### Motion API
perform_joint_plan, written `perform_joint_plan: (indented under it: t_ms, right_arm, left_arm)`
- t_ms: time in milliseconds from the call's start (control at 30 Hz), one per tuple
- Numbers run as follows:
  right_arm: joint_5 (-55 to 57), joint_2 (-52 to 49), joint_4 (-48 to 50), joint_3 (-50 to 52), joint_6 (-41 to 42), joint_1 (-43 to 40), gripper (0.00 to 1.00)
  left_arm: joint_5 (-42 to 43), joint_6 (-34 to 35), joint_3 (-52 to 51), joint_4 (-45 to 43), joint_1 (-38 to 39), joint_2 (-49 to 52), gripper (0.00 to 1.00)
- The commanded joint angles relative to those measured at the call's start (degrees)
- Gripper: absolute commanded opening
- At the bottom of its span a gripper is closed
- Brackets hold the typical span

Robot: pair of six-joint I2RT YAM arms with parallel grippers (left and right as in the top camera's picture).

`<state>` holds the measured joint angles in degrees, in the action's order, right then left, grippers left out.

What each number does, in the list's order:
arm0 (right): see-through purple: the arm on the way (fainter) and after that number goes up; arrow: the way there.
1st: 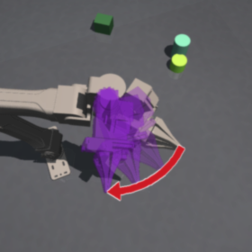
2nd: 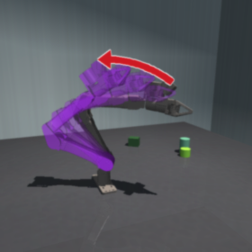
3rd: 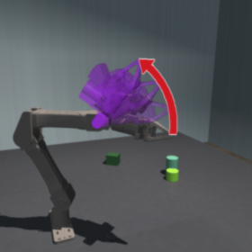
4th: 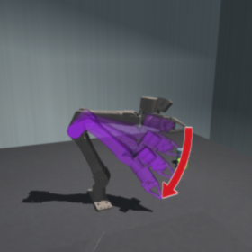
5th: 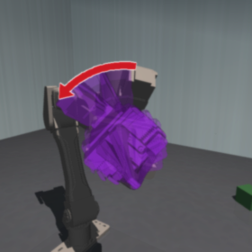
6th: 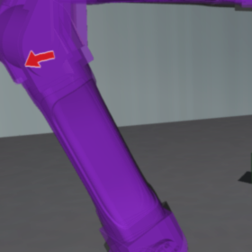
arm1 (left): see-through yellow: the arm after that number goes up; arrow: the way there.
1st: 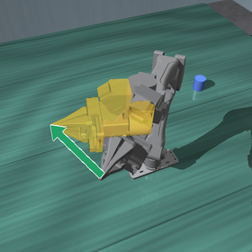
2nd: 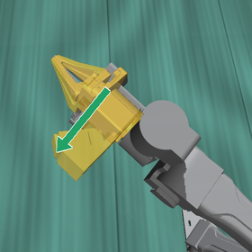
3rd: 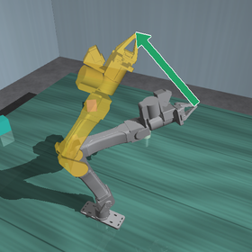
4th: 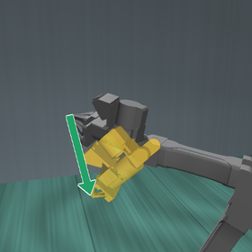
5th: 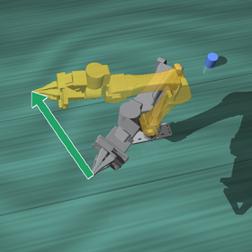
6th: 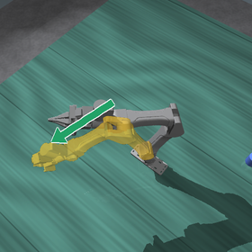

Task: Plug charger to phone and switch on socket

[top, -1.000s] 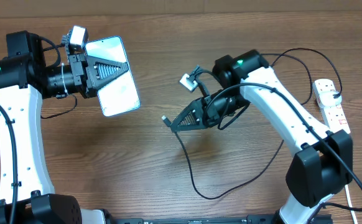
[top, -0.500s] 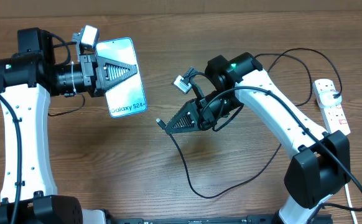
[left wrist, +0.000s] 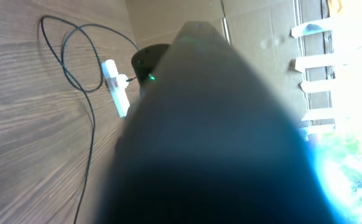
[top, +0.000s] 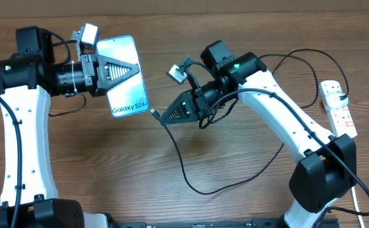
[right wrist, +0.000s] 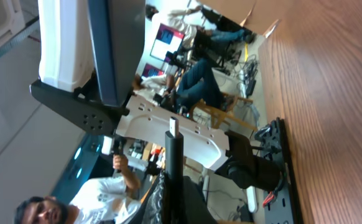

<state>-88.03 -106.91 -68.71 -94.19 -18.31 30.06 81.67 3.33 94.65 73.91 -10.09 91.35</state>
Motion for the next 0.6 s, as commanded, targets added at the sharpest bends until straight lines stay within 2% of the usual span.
perform_joint_plan:
  t_ms: [0,167,300,567]
  right_arm:
    - [-1.86,1.49,1.68,-1.60,6.40,1.49,0.04]
    - [-1.86,1.49,2.10,-1.60,6.36,2.12,0.04]
    - [-1.86,1.49,3.52,-1.60,6.84,2.01,0.04]
    - [-1.77,1.49,14.95,-1.60,18.32,2.01,0.04]
  left_arm:
    - [1.14,3.43,0.74,-1.44,0.28,-0.17,0.05]
    - [-4.61,10.73,0.74,-5.95,0.28,-0.17,0.04]
    - [-5.81,16.74,0.74,-9.64,0.28,-0.17,0.04]
    - [-9.05,20.28,0.74,-11.61,0.44,-0.17,0.04]
